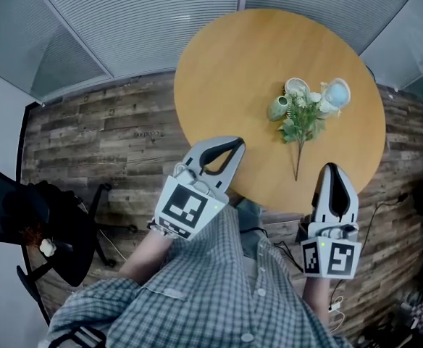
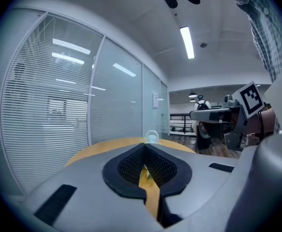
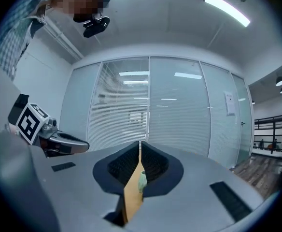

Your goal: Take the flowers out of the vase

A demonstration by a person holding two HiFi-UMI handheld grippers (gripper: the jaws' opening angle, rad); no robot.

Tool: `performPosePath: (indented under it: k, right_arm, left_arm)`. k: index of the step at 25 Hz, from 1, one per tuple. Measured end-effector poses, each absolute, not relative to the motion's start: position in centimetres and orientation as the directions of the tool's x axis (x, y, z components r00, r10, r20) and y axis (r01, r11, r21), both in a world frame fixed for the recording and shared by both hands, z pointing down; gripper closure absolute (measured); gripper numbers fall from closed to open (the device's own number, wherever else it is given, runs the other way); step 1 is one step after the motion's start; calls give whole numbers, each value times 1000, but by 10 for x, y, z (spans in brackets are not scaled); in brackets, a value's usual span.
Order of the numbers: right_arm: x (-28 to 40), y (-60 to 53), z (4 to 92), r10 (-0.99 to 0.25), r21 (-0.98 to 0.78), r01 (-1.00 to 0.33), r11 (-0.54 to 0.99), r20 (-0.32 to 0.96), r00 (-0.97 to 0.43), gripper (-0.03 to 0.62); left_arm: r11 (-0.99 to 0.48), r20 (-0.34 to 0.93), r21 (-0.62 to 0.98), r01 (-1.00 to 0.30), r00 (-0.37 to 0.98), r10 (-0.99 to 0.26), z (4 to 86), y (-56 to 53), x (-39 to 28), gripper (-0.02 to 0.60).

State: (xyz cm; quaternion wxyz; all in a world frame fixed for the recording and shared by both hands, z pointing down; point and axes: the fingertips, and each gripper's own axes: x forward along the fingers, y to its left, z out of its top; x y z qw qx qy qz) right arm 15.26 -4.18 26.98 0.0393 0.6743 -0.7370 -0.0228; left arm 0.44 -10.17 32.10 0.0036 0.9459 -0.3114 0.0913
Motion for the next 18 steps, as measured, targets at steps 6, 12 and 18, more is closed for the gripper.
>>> performPosePath:
  k: [6, 12, 18]
  right_arm:
    - [147, -27, 265, -998, 72, -996, 54, 17, -53, 577]
    - [154, -17, 266, -1000, -45, -999, 30, -3, -30, 580]
    - [151, -13, 265, -999, -36, -999, 32, -5, -32, 580]
  left_arm:
    - [-809, 135, -63, -584, 798, -587, 306, -89, -10, 574]
    - [-819, 125, -89, -567, 809, -574, 302, -77, -13, 574]
    - [-821, 123, -101, -562, 812, -571, 301, -72, -15, 574]
